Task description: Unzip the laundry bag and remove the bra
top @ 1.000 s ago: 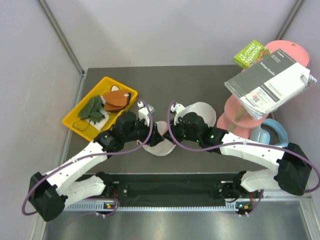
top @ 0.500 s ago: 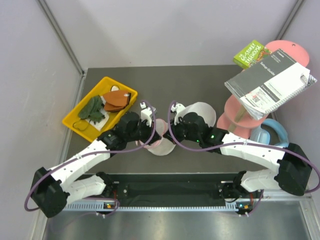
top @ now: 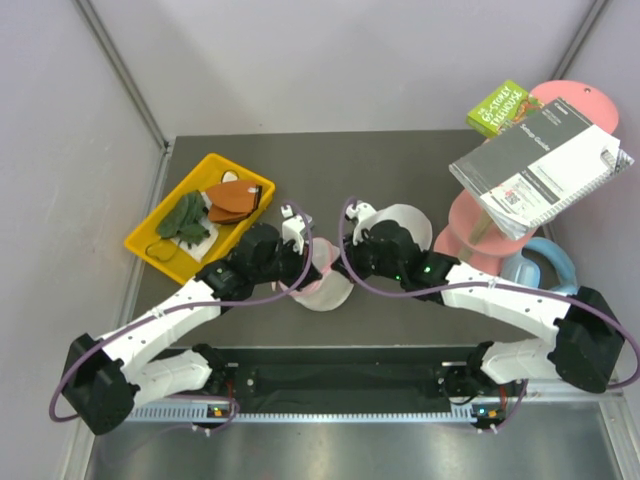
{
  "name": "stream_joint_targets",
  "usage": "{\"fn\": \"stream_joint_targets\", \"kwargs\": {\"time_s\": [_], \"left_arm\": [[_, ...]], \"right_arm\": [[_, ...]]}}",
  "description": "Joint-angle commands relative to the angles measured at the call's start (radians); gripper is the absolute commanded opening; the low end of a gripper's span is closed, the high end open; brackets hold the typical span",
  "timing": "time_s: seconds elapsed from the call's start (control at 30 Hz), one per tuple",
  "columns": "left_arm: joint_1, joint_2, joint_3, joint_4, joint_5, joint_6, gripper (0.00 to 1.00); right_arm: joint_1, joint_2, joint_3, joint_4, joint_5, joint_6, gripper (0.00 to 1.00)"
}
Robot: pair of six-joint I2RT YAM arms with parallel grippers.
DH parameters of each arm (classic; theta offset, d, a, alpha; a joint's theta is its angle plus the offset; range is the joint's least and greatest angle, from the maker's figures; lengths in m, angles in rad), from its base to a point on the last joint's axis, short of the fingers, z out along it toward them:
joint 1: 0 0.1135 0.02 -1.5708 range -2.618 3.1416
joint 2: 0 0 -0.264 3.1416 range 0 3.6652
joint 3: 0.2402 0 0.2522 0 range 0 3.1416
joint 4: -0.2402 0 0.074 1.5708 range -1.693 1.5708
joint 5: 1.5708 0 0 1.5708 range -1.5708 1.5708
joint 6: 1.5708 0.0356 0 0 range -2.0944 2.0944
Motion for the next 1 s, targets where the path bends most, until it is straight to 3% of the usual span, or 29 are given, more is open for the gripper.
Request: {"fn": "stream_joint_targets", "kwargs": {"time_s": [0.0, 0.4, 0.47, 0.53, 0.57, 0.67, 0.77, 0.97], "left_arm": [[0.0, -0.027, -0.001, -0.029, -0.012, 0.02, 0.0], [0.0, -0.084, 0.01, -0.116, -0.055, 0.027, 0.0], [-0.001, -0.09, 0.021, -0.13, -0.059, 0.027, 0.11], [-0.001, -0.093, 0.045, -0.133, -0.055, 0.021, 0.35], [0.0, -0.093, 0.055, -0.133, -0.047, 0.02, 0.52], [0.0, -0.093, 0.088, -0.098, -0.023, 0.014, 0.69], [0.0, -0.079, 0.101, -0.045, 0.001, 0.0, 0.73], [0.0, -0.027, 0.09, 0.003, 0.01, -0.005, 0.72]], "right_arm": [[-0.067, -0.031, 0.007, 0.008, 0.013, -0.027, 0.0], [-0.11, -0.033, 0.008, 0.016, -0.052, -0.049, 0.0], [-0.103, -0.039, 0.004, 0.02, -0.059, -0.046, 0.0], [-0.086, -0.04, 0.002, 0.022, -0.063, -0.044, 0.0], [-0.081, -0.042, 0.002, 0.025, -0.068, -0.041, 0.0], [-0.057, -0.04, -0.003, 0.034, -0.076, -0.026, 0.0], [-0.043, -0.04, -0.004, 0.046, -0.074, -0.013, 0.0], [0.011, -0.037, 0.013, 0.042, -0.06, -0.013, 0.0]]}}
